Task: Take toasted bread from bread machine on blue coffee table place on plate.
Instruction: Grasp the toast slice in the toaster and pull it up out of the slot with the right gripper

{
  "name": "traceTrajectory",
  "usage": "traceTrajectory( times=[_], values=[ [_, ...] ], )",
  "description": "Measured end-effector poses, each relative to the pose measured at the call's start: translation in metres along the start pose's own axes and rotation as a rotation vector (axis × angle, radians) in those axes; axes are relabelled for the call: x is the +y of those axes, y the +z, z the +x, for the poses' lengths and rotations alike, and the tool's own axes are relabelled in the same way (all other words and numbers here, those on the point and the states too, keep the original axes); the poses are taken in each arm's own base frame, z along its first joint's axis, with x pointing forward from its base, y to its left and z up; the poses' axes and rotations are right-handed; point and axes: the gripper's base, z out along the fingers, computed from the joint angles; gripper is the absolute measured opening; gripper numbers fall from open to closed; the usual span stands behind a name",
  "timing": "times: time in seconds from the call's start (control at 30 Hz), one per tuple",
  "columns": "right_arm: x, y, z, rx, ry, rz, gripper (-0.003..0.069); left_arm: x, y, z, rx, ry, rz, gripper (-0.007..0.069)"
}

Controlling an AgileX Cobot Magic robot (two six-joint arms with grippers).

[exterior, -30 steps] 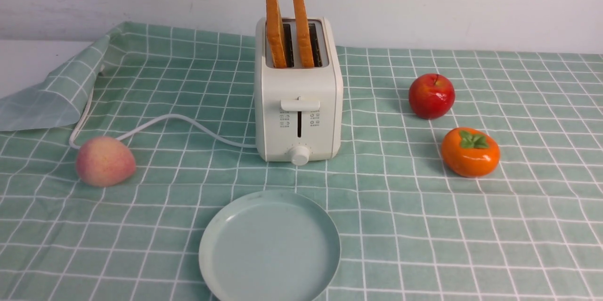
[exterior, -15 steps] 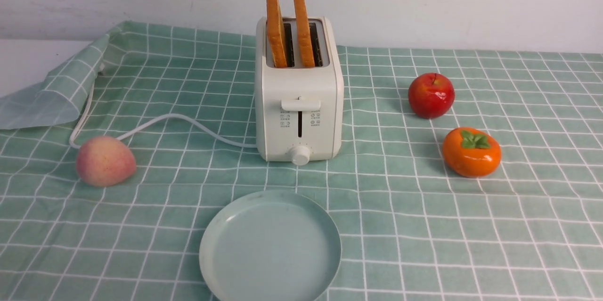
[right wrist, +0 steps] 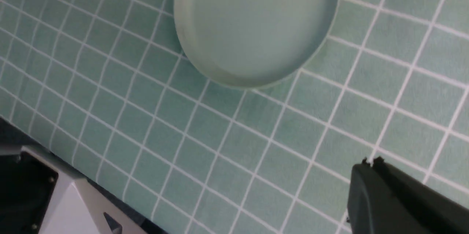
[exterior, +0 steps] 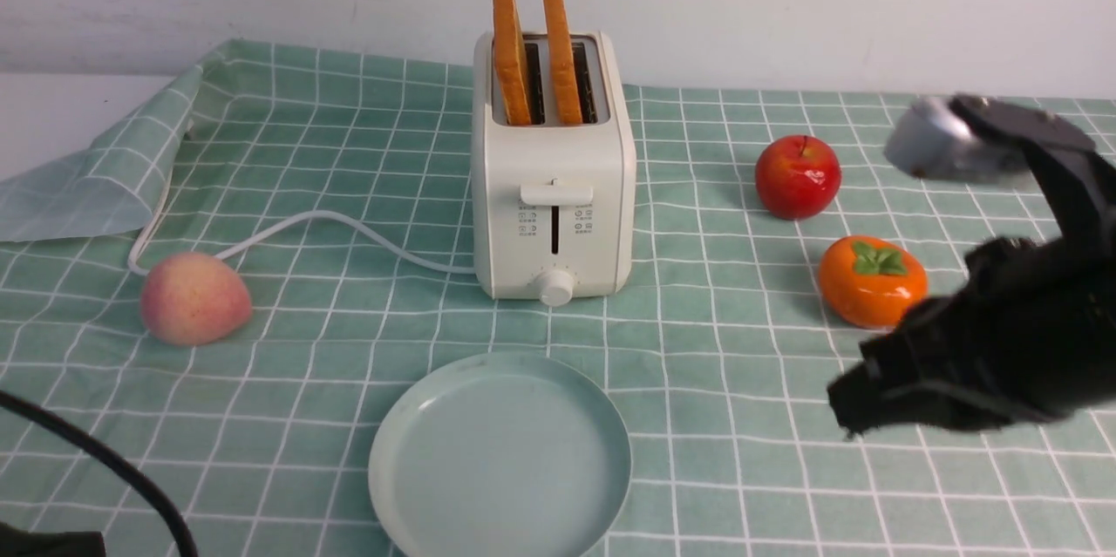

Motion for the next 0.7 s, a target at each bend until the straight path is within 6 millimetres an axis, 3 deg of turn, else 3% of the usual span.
traceTrajectory(
  times=[0.1, 0.13, 0.3, 0.4, 0.47, 0.6, 0.63, 0.7],
  values=[
    [0.006, 0.002, -0.03, -0.041, -0.021, -0.01, -0.0008, -0.01, -0.004, -0.014, 0.059, 0.009, -0.003, -0.0014],
    [0.005, 0.004, -0.03, -0.035, -0.021, -0.008, -0.0008, -0.011, -0.003, -0.015, 0.069, 0.005, -0.003, -0.0014],
    [0.012, 0.025, -0.094, -0.083, -0.046, -0.017, 0.002, -0.018, 0.01, -0.027, 0.135, -0.013, 0.008, -0.0014],
    [0.009, 0.049, -0.129, -0.099, -0.07, 0.006, 0.0065, -0.018, 0.018, -0.03, 0.154, -0.021, 0.001, -0.0014],
    [0.008, 0.054, -0.141, -0.119, -0.085, 0.016, 0.0091, -0.018, 0.02, -0.03, 0.16, -0.022, -0.002, -0.0014],
    [-0.001, 0.093, -0.185, -0.192, -0.123, 0.053, 0.0242, -0.018, 0.022, -0.032, 0.148, -0.022, -0.001, -0.0014],
    [-0.003, 0.099, -0.187, -0.192, -0.123, 0.056, 0.025, -0.018, 0.022, -0.032, 0.147, -0.022, -0.001, -0.0014],
    [-0.008, 0.117, -0.205, -0.254, -0.137, 0.064, 0.0356, -0.018, 0.022, -0.033, 0.14, -0.01, 0.002, -0.0014]
  ],
)
